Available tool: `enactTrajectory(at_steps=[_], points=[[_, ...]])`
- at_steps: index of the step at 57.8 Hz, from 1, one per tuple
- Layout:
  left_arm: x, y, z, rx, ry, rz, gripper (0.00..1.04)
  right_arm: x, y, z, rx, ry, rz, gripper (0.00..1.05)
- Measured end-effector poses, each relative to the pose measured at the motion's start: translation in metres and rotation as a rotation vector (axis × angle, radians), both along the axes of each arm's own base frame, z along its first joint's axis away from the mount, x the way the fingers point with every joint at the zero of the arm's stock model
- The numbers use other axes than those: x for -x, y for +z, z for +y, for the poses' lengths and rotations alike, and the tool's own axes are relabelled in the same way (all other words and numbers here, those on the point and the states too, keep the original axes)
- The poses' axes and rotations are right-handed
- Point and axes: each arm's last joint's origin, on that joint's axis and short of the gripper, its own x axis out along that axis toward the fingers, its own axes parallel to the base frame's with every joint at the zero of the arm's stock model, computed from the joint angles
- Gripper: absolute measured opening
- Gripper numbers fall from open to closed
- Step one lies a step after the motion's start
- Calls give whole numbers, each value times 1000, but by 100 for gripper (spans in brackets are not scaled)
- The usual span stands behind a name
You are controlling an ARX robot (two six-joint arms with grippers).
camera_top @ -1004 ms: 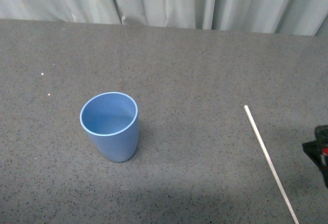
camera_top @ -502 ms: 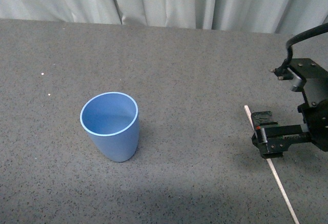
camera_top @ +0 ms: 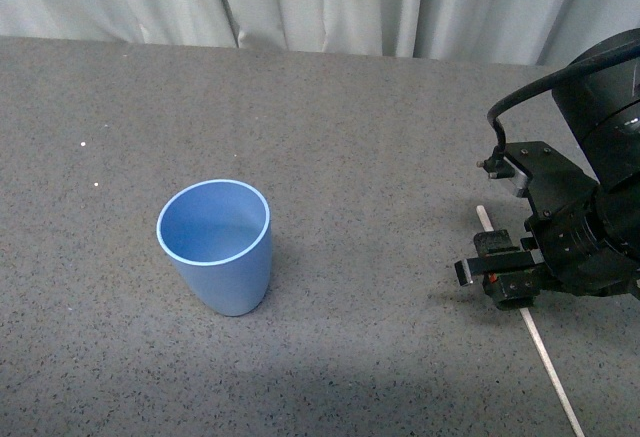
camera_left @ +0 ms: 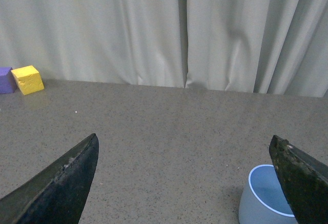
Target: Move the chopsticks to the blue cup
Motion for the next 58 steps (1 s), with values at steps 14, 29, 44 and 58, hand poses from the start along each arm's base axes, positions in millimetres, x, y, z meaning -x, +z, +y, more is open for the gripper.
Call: enactTrajectory(at_steps=[14,29,44,58], points=[[0,0,0,0,0,0,98,-3,0,0,16,-28,17,11],[0,0,0,0,0,0,98,0,2,-3,-4,-45,8,1],[0,0,0,0,0,0,98,14,59,3,-209,29,-360,1],[0,0,0,0,0,0,98,26,130,36,-496,288,-881,1]])
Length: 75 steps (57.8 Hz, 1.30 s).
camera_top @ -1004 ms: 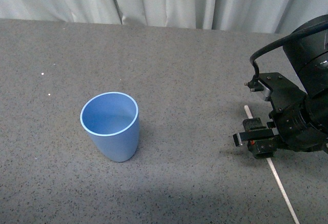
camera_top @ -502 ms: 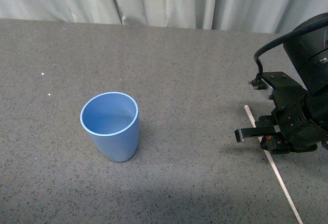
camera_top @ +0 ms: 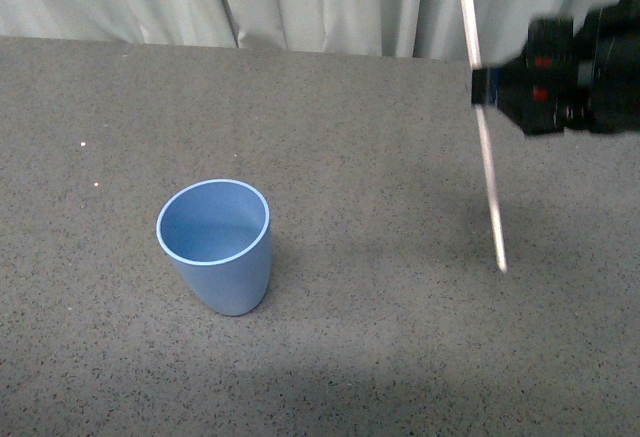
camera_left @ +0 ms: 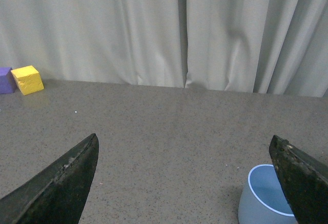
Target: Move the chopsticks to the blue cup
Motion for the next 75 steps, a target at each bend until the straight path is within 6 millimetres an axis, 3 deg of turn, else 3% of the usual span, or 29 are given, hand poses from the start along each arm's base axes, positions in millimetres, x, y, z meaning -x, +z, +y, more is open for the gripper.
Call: enactTrajectory(at_steps=[8,23,32,48,65,75], points=[[0,0,0,0,0,0,98,5,12,32,-70,139,-153,1],[0,0,0,0,0,0,98,0,-5,85,-98,300,-135,1],[0,0,0,0,0,0,98,-3,-13,107,-121,341,-121,1],[0,0,0,0,0,0,98,-7,-45,122,-103,359,-48,1],[0,0,0,0,0,0,98,-2,-60,120,-87,350,1,1],[0,0,0,0,0,0,98,0,-62,121,-71,369,5,29]])
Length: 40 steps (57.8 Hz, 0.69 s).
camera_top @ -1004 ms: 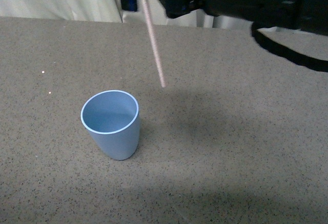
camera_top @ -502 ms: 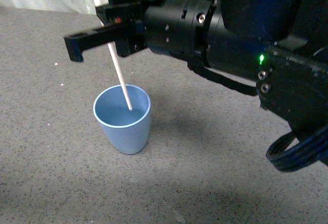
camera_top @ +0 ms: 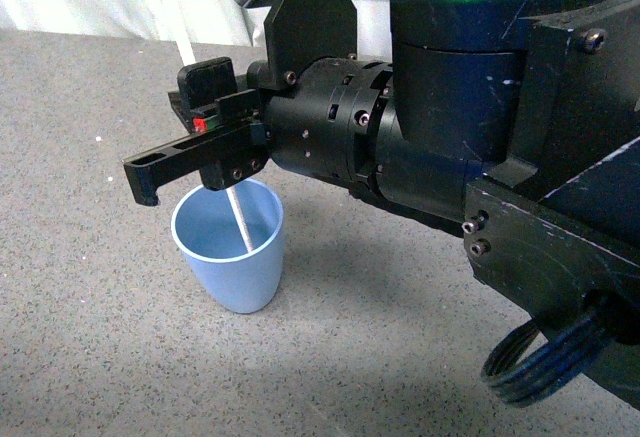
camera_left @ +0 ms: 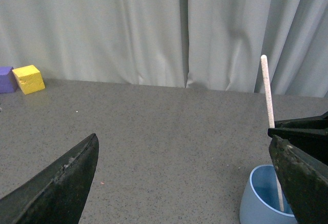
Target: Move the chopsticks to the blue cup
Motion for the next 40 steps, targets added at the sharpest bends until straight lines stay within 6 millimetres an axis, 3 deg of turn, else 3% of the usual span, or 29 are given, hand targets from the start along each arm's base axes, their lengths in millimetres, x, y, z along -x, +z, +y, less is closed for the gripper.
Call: enactTrajectory(at_steps=[25,32,40], points=[[0,0,0,0,0,0,98,10,7,-12,-3,-11,-26,97],[0,0,0,0,0,0,98,12,14,-26,-9,-90,-25,95],[0,0,0,0,0,0,98,8,19,-57,67,-339,-6,95]])
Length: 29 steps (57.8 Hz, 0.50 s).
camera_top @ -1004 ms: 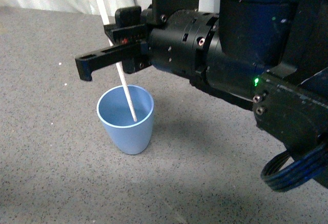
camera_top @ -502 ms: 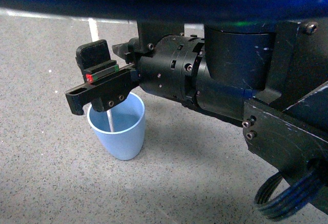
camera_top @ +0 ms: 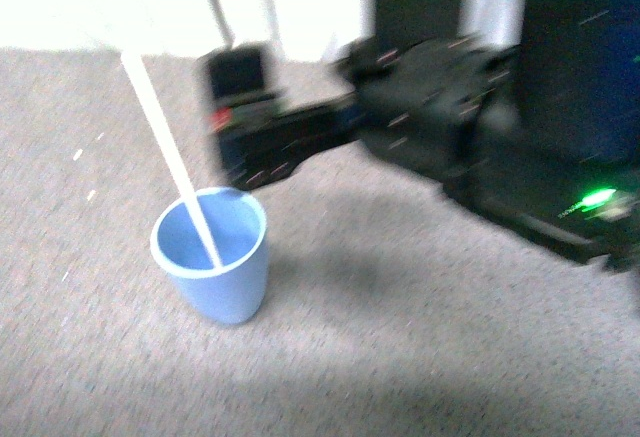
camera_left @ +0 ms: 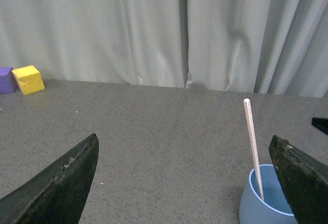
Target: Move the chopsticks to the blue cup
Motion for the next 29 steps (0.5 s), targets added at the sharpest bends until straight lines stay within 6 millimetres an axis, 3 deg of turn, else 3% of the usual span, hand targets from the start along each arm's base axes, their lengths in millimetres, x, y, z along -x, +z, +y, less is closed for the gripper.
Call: enactTrajectory(at_steps=[5,14,21,29], points=[[0,0,0,0,0,0,98,-8,0,-46,162,-269,65,95],[0,0,0,0,0,0,98,-5,0,-110,270,-525,210,95],[0,0,0,0,0,0,98,7,6,-143,308,-645,247,95],[0,0,0,0,0,0,98,25,18,-165,333,-711,237,95]])
